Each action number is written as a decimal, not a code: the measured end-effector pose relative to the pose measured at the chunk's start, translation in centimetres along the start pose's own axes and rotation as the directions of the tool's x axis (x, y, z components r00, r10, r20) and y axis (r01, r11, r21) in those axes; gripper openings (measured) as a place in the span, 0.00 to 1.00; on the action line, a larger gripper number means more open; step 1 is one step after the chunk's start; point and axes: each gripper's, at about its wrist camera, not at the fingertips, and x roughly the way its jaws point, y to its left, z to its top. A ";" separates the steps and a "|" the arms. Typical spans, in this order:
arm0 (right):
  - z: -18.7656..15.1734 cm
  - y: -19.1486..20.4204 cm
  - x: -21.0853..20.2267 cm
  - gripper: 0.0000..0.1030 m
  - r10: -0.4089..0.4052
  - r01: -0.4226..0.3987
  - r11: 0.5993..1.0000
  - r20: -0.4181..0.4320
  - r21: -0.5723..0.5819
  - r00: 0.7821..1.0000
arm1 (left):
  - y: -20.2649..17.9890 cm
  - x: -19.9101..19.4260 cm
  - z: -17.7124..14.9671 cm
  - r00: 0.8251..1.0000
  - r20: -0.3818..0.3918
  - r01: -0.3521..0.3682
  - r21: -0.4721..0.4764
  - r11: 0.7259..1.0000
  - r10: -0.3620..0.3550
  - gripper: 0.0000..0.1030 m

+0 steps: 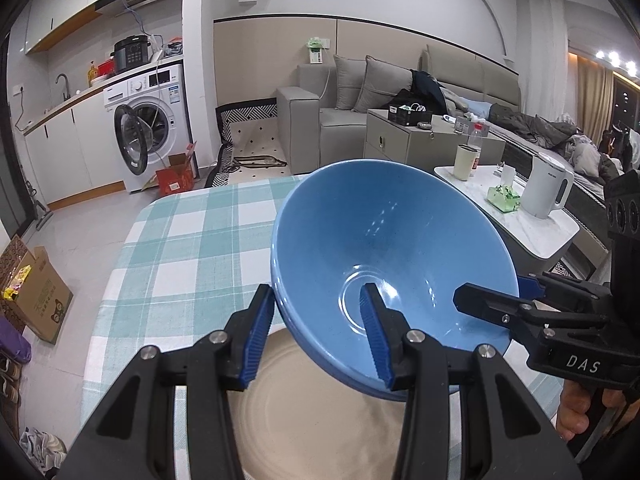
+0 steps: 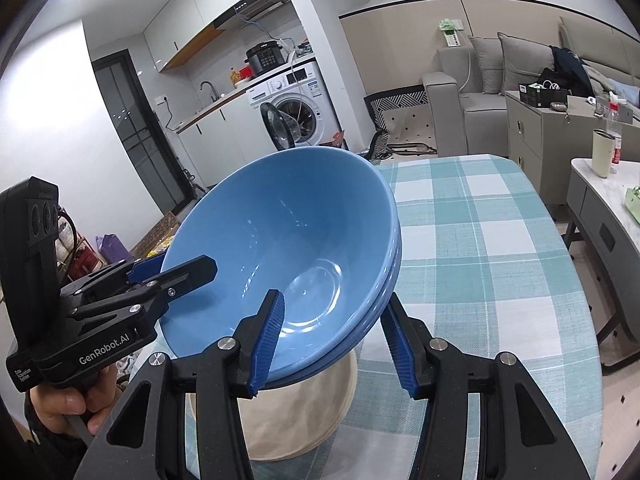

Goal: Organize plates and bowls
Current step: 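Carry the bowl stack over the beige plate stack with both grippers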

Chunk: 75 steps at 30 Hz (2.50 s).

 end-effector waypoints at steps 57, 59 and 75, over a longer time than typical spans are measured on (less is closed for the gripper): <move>-2.8 4.3 4.9 0.49 0.027 -0.052 0.990 -0.185 -0.128 0.982 | 4.4 0.9 -5.9 0.989 -0.135 -0.068 -0.085 0.994 0.056 0.42; -2.9 4.2 5.0 0.49 0.026 -0.051 0.991 -0.188 -0.128 0.982 | 4.4 1.1 -6.0 0.989 -0.141 -0.067 -0.086 0.994 0.055 0.42; -2.8 3.1 5.7 0.49 0.055 -0.065 0.997 -0.172 -0.050 0.984 | 4.5 1.2 -5.6 0.991 -0.125 -0.051 -0.092 0.994 0.039 0.43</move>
